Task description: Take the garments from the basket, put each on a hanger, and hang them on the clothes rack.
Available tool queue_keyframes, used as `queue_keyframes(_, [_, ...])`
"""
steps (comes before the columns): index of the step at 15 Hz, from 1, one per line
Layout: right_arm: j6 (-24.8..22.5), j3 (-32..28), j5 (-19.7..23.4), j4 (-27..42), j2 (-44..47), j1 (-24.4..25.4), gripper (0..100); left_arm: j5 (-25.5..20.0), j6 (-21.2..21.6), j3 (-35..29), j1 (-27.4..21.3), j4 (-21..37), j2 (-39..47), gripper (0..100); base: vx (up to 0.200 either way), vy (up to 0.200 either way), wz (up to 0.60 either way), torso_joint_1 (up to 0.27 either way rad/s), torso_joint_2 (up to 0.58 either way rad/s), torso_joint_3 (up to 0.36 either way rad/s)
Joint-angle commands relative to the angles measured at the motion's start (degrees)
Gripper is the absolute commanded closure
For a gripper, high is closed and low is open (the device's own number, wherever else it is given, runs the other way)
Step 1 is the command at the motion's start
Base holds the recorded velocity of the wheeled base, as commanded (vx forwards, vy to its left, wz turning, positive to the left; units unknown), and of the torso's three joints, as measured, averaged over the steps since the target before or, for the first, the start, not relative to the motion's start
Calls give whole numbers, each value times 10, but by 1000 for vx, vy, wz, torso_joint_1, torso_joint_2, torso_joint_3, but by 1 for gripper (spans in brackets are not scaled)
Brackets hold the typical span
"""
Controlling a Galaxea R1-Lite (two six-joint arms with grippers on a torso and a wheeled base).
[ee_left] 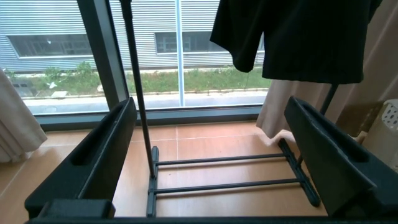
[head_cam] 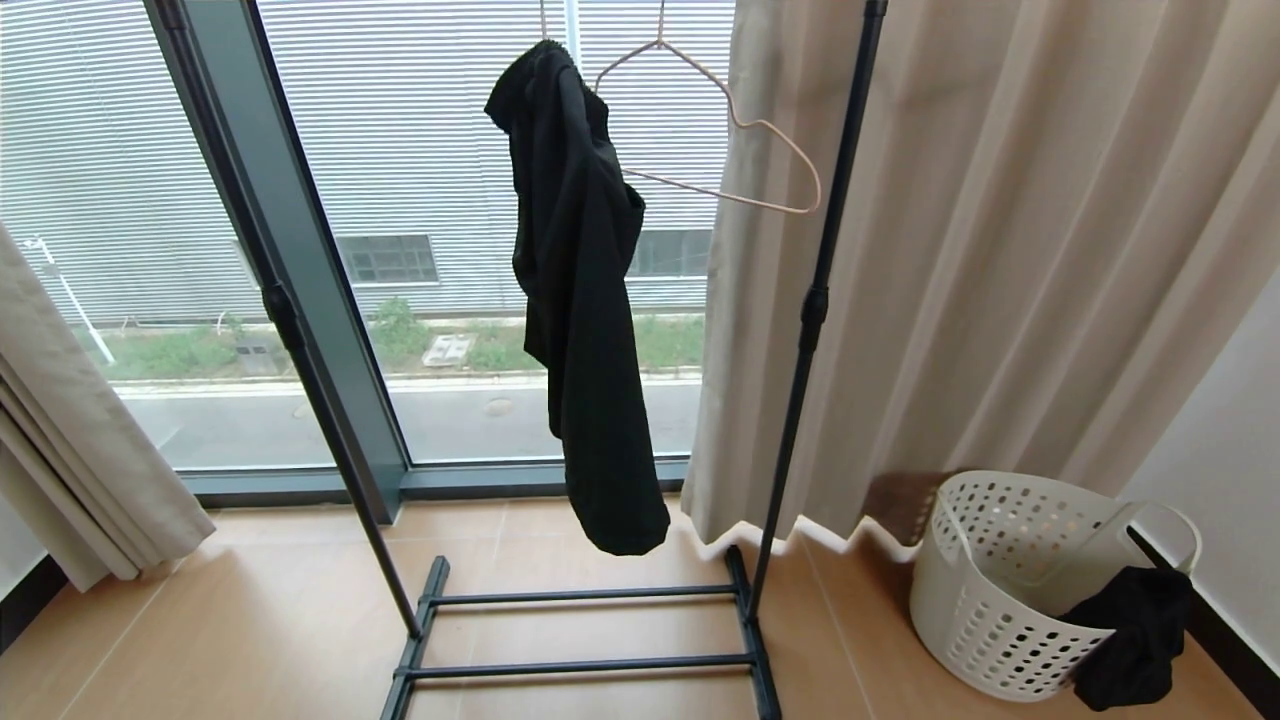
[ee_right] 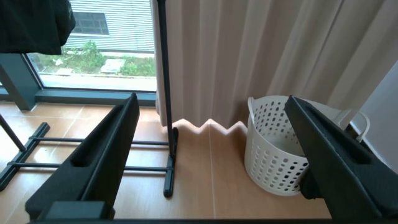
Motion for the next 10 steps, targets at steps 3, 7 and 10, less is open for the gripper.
queue_keyframes(3, [-2, 0, 1, 0, 1, 0, 0, 0, 0, 0, 0, 0, 1, 0, 0, 0, 0, -89, 456, 365])
queue_keyframes(7, [-1, 0, 1, 0, 1, 0, 0, 0, 1, 0, 0, 0, 1, 0, 0, 0, 0, -34, 292, 254])
queue_keyframes(10, [-1, 0, 1, 0, 1, 0, 0, 1, -1, 0, 0, 0, 0, 0, 0, 0, 0, -4, 25, 22])
